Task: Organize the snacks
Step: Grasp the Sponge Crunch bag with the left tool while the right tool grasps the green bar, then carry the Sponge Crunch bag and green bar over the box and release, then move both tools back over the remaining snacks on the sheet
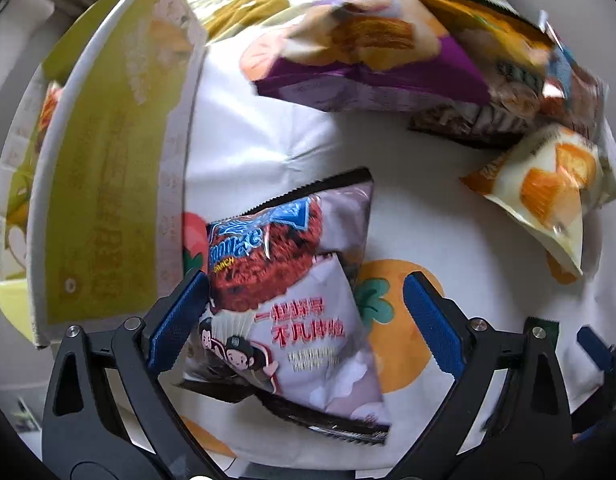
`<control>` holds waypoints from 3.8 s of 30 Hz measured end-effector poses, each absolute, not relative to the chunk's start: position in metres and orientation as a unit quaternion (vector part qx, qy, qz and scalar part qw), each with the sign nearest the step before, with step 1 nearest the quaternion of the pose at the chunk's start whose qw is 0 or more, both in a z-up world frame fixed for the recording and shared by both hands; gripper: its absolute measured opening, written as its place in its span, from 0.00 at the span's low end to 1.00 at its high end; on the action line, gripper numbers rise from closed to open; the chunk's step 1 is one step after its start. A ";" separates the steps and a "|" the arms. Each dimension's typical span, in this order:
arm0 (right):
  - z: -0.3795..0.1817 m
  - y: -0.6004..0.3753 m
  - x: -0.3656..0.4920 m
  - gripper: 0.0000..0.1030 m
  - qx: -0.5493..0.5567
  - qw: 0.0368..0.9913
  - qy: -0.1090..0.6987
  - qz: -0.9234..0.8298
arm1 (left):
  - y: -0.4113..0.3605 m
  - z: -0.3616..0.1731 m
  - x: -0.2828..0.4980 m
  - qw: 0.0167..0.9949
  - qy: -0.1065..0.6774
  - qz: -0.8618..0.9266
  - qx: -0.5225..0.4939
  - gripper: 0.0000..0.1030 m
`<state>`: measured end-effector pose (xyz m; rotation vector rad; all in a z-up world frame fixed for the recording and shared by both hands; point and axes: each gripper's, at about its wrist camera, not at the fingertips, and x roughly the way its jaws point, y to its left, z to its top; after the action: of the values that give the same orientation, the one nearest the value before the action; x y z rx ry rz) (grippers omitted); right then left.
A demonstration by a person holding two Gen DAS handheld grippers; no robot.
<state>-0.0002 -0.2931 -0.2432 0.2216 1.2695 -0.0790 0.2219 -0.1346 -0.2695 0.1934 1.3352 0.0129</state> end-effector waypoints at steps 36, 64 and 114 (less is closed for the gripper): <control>-0.262 -0.257 -0.029 0.44 0.061 0.792 0.583 -0.169 | -0.127 -0.271 0.206 0.771 0.618 -0.115 0.099 0.67; -0.101 -0.157 0.113 0.43 0.022 0.896 0.444 -0.007 | 0.036 -0.077 0.234 0.882 0.465 -0.079 -0.013 0.66; -0.171 -0.019 0.177 0.96 -0.011 0.843 0.521 0.135 | 0.195 -0.131 0.208 0.875 0.483 0.015 -0.021 1.00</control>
<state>0.1770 -0.0188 -0.1705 -0.0233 1.0998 0.2856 0.2081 0.1949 -0.1311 -0.0436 1.0078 0.0311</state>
